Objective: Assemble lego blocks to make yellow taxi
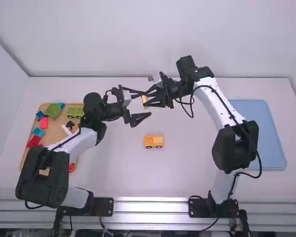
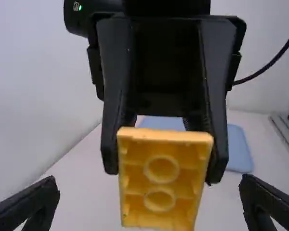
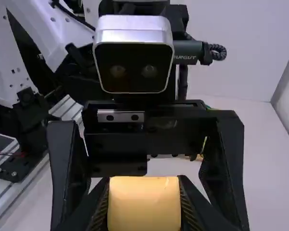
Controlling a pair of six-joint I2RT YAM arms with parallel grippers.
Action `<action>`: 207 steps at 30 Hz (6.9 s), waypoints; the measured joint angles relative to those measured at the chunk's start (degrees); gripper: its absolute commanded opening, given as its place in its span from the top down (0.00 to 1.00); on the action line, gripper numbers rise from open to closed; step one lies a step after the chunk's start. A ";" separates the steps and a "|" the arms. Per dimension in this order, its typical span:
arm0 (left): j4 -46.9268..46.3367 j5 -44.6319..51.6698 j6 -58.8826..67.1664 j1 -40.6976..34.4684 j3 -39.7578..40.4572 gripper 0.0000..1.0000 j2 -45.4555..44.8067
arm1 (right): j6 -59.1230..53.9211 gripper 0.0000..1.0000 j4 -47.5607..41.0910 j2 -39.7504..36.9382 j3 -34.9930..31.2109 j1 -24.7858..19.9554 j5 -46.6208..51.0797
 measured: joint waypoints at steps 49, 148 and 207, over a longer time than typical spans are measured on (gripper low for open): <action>-38.05 -68.30 5.38 -0.98 -7.74 0.01 -37.03 | 57.53 0.78 17.59 0.28 -11.52 15.61 70.93; -46.93 -78.71 -1.05 -0.04 -19.47 0.01 -50.38 | 46.25 0.02 10.32 9.49 12.81 16.55 66.86; -52.35 0.55 70.97 12.44 -0.52 0.01 21.70 | 20.41 0.02 47.93 -26.45 -57.61 -5.01 24.92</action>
